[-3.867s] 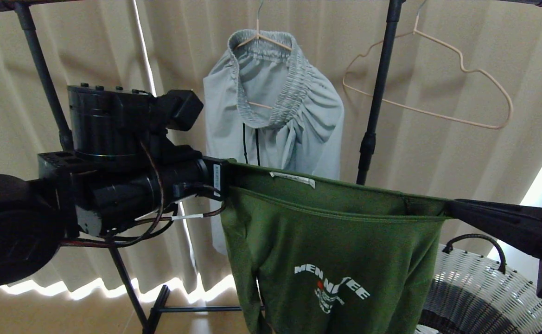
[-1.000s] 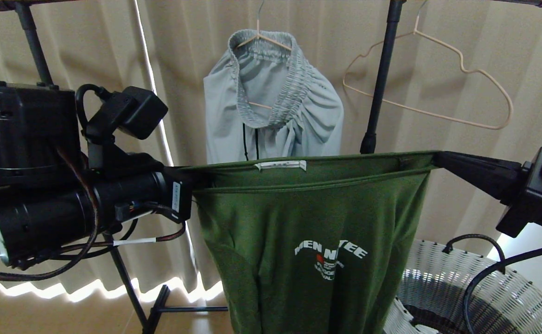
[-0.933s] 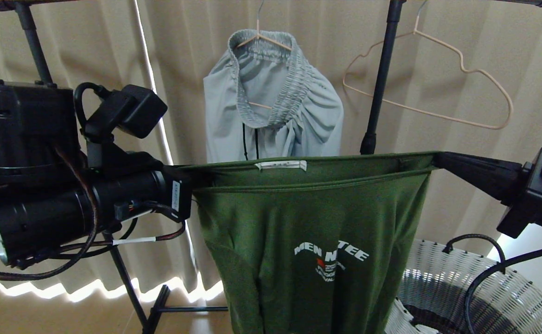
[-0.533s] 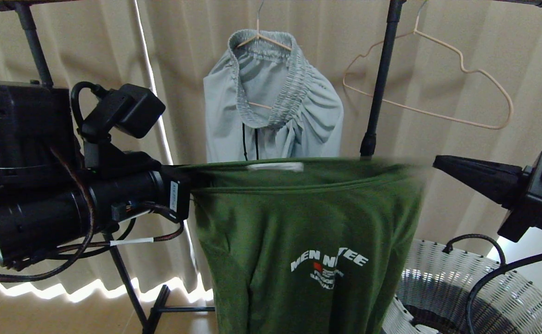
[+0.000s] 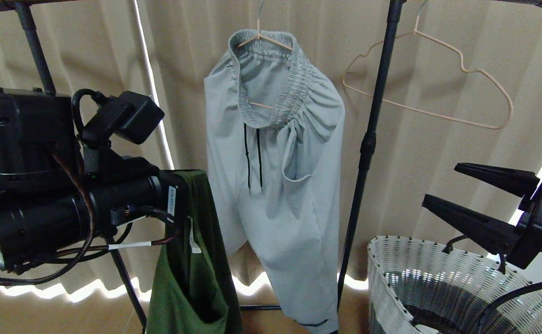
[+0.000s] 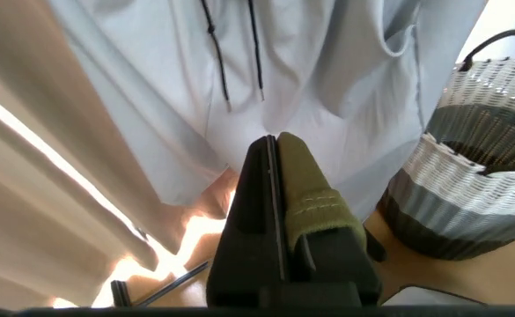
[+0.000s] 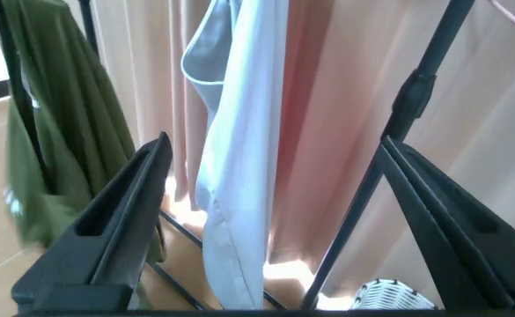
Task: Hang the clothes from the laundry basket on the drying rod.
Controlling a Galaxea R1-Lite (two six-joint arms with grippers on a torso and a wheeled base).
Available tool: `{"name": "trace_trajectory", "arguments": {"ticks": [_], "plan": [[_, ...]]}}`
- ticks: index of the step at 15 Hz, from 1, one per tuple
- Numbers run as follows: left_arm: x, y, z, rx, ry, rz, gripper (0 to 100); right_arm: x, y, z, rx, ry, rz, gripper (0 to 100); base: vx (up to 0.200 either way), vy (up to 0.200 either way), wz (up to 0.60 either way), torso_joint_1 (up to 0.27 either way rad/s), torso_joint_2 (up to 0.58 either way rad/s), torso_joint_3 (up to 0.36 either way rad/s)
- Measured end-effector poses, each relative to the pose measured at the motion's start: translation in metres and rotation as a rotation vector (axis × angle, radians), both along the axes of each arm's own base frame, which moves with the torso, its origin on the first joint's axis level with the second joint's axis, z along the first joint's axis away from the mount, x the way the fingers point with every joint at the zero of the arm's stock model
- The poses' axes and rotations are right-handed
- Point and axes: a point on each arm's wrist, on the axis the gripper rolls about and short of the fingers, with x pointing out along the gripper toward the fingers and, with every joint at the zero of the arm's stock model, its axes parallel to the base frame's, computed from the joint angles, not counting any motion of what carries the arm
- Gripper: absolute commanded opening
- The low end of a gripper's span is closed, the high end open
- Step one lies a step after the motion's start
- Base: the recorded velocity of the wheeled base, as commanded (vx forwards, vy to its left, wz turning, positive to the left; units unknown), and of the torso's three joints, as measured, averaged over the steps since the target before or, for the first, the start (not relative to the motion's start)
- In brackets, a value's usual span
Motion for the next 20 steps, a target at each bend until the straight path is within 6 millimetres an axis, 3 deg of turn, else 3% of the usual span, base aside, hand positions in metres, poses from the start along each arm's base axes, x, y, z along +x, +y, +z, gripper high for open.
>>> {"name": "trace_trajectory", "arguments": {"ticks": [7, 13, 20], "plan": [[-0.008, 0.018, -0.003, 0.002, 0.002, 0.054, 0, -0.002, -0.014, 0.002, -0.068, -0.062, -0.107, 100, 0.000, 0.000, 0.00, 0.000, 0.00, 0.000], [-0.024, 0.045, 0.002, -0.022, -0.033, 0.130, 0, -0.010, -0.033, -0.022, -0.110, -0.002, -0.256, 100, 0.000, 0.000, 0.00, 0.000, 0.00, 0.000], [-0.037, 0.051, -0.006, -0.018, -0.023, 0.135, 0, -0.009, -0.042, -0.056, -0.144, 0.139, -0.315, 100, 0.000, 0.000, 0.00, 0.000, 0.00, 0.000]]}}
